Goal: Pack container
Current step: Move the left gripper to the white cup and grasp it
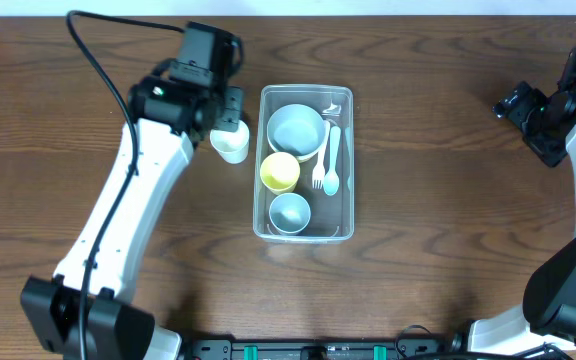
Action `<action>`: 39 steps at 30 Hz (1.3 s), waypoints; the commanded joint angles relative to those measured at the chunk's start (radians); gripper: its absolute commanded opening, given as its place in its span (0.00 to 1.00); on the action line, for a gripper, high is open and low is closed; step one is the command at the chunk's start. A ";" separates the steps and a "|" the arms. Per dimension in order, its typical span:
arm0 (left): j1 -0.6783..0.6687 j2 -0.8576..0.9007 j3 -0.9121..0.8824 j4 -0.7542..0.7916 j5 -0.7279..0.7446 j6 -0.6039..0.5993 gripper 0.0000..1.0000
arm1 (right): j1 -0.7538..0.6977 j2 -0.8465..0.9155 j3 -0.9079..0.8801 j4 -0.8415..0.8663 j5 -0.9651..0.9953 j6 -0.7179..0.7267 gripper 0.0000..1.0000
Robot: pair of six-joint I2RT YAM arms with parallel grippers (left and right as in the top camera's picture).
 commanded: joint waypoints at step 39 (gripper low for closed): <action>0.132 0.383 -0.015 -0.032 0.111 -0.200 0.15 | -0.003 0.002 0.012 -0.003 0.011 0.011 0.99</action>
